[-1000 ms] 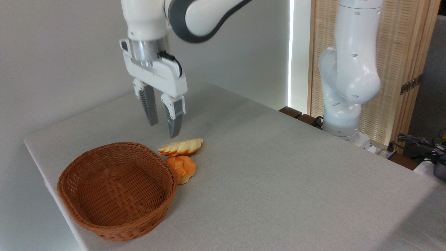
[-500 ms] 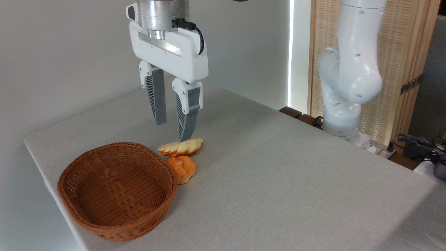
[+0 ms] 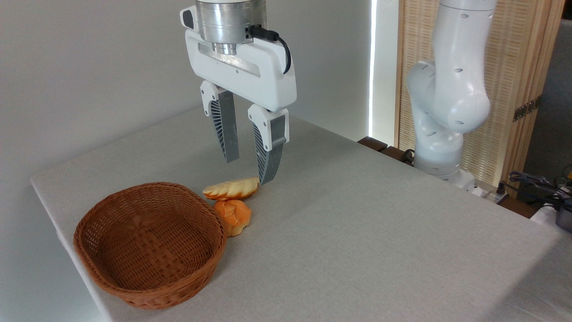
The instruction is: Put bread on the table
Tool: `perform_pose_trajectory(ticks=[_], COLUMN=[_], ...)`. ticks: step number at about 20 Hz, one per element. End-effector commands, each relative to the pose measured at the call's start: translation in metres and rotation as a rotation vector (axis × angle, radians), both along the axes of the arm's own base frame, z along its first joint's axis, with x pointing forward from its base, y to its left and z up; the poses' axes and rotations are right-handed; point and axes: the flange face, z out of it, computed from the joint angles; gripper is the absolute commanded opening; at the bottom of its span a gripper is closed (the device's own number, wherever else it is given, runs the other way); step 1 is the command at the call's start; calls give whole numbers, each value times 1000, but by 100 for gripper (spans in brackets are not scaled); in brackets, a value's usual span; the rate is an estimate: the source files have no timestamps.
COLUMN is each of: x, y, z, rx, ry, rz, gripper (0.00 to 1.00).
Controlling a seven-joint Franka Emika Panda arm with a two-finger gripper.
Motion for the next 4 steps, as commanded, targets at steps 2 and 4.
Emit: perform_pose_trajectory(ticks=[2,4], x=[-1,-1], y=[5,5], z=[4,5], rx=[-21,-23], ry=[8,5], rz=[-3,-3], gripper=[100,100])
